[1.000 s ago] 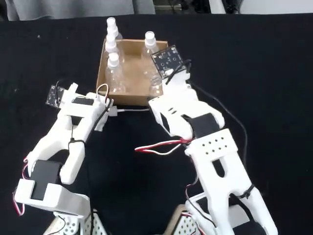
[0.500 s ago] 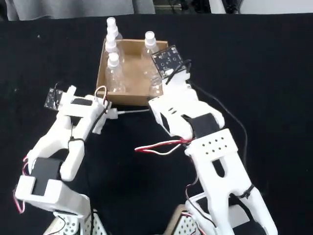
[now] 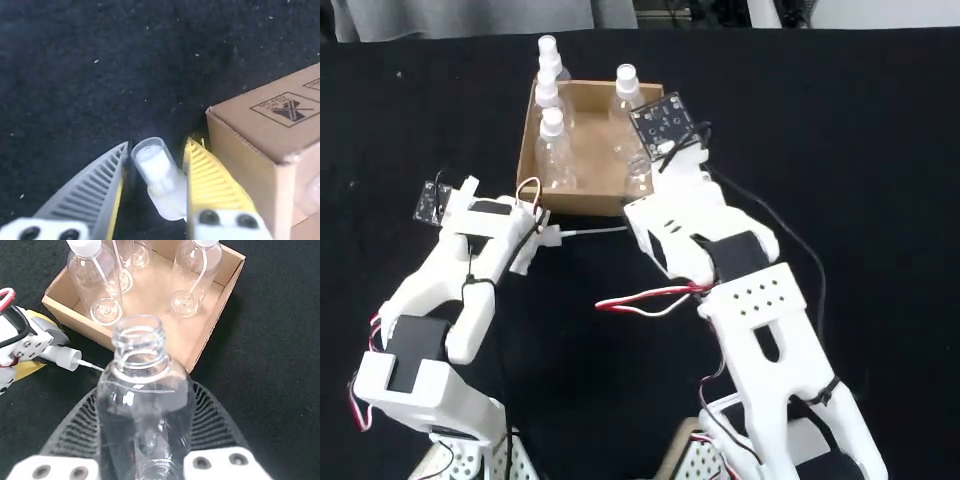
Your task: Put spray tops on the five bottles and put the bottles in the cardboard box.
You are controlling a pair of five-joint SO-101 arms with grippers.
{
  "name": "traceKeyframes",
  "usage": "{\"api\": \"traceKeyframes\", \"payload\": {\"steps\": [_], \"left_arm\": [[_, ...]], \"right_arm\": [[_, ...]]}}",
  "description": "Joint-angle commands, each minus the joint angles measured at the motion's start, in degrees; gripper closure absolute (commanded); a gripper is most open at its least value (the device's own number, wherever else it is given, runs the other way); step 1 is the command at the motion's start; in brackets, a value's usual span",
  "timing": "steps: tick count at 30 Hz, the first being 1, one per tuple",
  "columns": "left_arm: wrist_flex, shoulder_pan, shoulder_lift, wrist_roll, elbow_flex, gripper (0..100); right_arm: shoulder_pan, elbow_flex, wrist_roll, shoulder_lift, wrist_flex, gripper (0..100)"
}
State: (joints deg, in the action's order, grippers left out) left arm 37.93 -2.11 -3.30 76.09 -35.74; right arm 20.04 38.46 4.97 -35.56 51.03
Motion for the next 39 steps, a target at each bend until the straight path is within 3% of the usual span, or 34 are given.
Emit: {"api": "traceKeyframes", "payload": {"steps": [1,15,20,32,39], "left_arm": [[-0.09,-0.4,2.55,0.53,-0.66,83],[-0.7,-0.4,9.14,0.35,-4.53,84],[-2.11,-0.4,8.0,-0.44,-4.53,98],[-2.55,2.33,10.55,-1.76,-6.02,97],[5.01,4.62,22.51,-1.85,-8.31,97]], "right_arm": [[-0.97,-0.75,-0.35,-2.33,-2.11,95.6],[-0.97,-0.75,-0.35,-2.33,-2.11,95.6],[-0.97,-0.75,-0.35,-2.33,-2.11,95.6],[-0.97,-0.75,-0.35,-2.33,-2.11,95.6],[-0.97,-0.75,-0.35,-2.33,-2.11,95.6]]}}
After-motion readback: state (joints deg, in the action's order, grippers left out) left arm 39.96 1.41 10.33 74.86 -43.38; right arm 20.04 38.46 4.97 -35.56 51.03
